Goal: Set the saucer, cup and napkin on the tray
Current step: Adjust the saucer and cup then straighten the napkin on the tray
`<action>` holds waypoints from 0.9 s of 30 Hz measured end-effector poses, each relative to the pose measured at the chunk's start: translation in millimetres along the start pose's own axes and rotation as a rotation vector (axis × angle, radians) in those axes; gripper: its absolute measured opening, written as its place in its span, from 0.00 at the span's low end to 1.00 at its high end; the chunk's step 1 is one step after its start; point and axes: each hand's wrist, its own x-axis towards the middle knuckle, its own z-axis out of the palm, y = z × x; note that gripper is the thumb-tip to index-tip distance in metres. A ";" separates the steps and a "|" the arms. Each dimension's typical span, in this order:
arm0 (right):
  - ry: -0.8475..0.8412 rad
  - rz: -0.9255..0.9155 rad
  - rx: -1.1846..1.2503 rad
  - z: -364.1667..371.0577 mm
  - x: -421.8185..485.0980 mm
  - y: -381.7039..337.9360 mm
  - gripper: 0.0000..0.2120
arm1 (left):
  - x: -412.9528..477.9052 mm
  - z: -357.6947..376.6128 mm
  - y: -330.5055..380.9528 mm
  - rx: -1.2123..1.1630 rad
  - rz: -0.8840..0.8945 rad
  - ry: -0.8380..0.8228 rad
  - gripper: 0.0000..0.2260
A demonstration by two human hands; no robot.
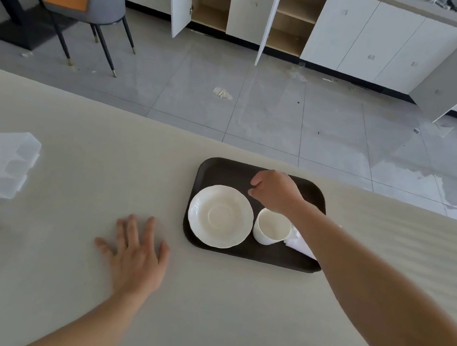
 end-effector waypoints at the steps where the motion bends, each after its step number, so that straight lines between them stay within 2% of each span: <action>1: -0.054 -0.019 -0.055 5.8 8.7 -2.6 0.15 | -0.3 -0.2 -0.3 -0.004 -0.001 0.004 0.29; 6: -0.148 -0.077 -0.167 24.4 35.0 -8.4 0.19 | 0.6 -0.9 -0.5 -0.013 -0.014 0.018 0.29; 11: -0.201 -0.117 -0.212 33.5 43.5 -10.4 0.09 | 0.5 1.9 -0.9 -0.008 -0.011 0.044 0.28; 14: -0.188 -0.116 -0.193 35.8 47.8 -8.9 0.05 | 0.9 3.2 -1.5 -0.004 -0.015 0.056 0.27; 21: -0.206 -0.079 -0.115 32.7 58.6 -2.4 0.06 | 2.2 6.3 -3.0 -0.002 0.010 0.077 0.27; 27: -0.150 0.008 -0.039 25.1 69.0 12.4 0.06 | 1.8 4.7 -2.0 0.012 0.002 0.052 0.27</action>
